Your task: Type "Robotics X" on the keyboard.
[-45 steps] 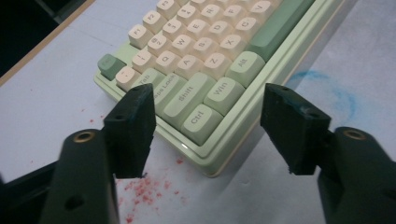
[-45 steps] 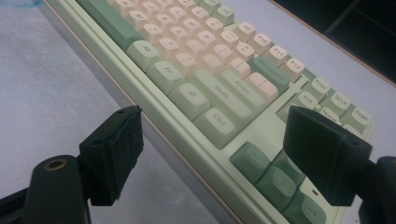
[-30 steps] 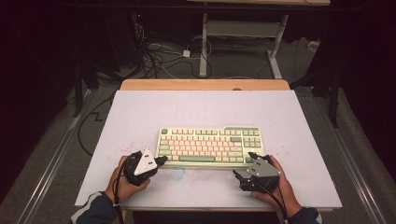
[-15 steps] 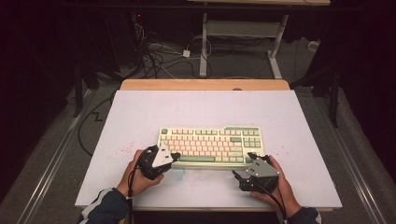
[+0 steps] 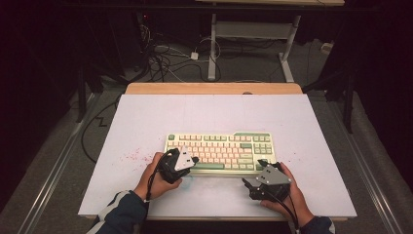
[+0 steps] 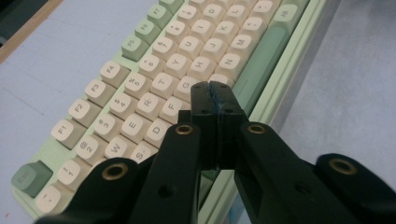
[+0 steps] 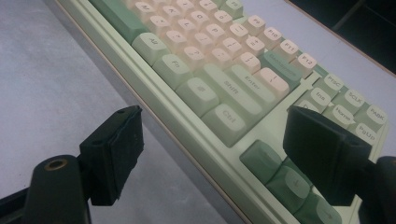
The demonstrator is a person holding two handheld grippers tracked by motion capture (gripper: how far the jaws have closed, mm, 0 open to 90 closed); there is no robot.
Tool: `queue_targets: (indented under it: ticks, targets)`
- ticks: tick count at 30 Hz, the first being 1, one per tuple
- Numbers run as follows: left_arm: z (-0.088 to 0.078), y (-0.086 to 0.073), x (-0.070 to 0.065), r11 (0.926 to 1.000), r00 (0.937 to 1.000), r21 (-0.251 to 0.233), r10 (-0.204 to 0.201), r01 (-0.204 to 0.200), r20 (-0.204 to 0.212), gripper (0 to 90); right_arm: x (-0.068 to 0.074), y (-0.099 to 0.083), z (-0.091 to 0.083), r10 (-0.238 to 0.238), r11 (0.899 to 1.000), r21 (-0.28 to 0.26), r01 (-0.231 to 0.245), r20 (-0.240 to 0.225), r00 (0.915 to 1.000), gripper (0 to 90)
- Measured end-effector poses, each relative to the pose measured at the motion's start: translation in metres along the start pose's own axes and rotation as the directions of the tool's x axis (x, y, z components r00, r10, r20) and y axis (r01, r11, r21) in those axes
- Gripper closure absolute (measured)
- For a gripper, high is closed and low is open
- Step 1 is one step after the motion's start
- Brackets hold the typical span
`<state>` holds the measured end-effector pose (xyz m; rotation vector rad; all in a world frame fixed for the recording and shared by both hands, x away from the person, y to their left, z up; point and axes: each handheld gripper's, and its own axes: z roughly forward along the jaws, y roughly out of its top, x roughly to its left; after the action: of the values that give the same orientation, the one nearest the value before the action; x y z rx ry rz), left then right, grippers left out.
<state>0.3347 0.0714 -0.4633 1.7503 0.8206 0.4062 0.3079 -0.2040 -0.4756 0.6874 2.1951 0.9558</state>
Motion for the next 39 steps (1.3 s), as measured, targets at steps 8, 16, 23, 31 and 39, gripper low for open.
queue_targets:
  ticks: [8, 16, 23, 31, 39]
  targets:
    - [0.012, -0.003, -0.007, 0.9996, 0.9998, 0.024, 0.015, -0.015, 0.010, 86.1, 0.000, 0.000, 0.000, -0.001, 1.000, 0.002, 0.001, -0.004, 1.0000, 21.0]
    - [0.016, -0.009, -0.009, 0.9987, 0.9996, 0.043, 0.029, -0.029, 0.006, 86.2, 0.001, 0.000, 0.000, -0.004, 1.000, 0.003, 0.004, -0.009, 1.0000, 20.9]
    - [0.015, -0.009, -0.010, 0.9982, 0.9993, 0.048, 0.036, -0.037, 0.011, 86.7, 0.002, 0.000, 0.001, -0.014, 1.000, 0.012, 0.014, -0.015, 0.9998, 21.0]
    - [0.004, 0.002, -0.006, 0.9999, 0.9998, -0.002, 0.011, -0.011, 0.015, 85.8, 0.001, 0.000, 0.000, -0.012, 1.000, 0.009, 0.012, -0.008, 0.9999, 21.0]
    - [-0.006, 0.005, -0.002, 0.9989, 0.9996, -0.039, 0.023, -0.024, -0.014, 75.1, 0.000, 0.000, -0.001, -0.010, 1.000, 0.006, 0.010, -0.005, 0.9999, 21.0]
